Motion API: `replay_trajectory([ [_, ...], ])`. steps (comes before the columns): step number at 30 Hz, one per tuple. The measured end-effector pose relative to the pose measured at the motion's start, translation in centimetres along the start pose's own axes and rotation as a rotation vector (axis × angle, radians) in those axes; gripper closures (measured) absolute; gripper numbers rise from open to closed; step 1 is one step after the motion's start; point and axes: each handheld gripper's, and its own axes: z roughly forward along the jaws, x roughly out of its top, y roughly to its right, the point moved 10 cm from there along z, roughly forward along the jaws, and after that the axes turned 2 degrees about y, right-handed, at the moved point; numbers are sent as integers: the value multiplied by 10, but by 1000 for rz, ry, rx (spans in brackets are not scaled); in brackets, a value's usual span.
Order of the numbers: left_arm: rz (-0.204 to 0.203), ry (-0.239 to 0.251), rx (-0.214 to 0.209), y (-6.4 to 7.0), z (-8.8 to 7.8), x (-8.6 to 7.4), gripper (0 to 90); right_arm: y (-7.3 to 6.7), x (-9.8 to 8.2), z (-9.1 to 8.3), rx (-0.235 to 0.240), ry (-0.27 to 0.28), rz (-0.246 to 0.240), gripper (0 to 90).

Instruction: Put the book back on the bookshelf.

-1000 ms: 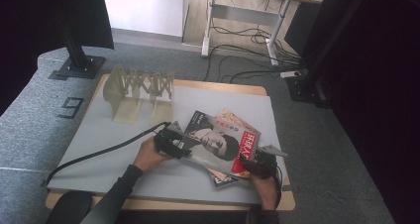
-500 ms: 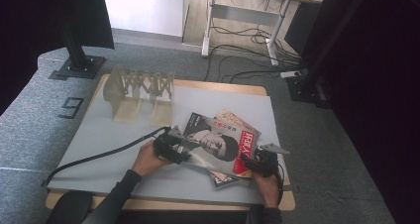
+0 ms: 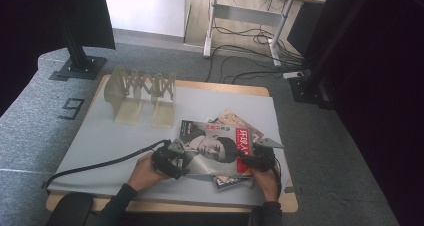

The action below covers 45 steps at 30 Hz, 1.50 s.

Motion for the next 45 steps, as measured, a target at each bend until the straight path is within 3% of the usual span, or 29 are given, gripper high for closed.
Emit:
replay_trajectory([
  [5, 7, 13, -34, 0, -6, 1, 190, -1, 2, 2, 4, 13, -19, 263],
  [14, -2, 77, 1, -26, -16, 12, 135, -7, -3, -2, 12, -5, -28, 125],
  [17, -20, 93, -11, -34, -15, 17, 111, -9, -4, -5, 9, -10, -34, 98],
  [22, 3, 82, 5, -44, -13, 21, 64, -12, -8, -11, 10, -18, -48, 52],
  [27, 23, 101, 16, -48, -12, 31, 57, -15, -14, -15, 17, -30, -54, 20],
  [45, 37, 120, 45, -69, 8, 58, 55, -19, -28, -33, 27, -34, -50, 2],
])
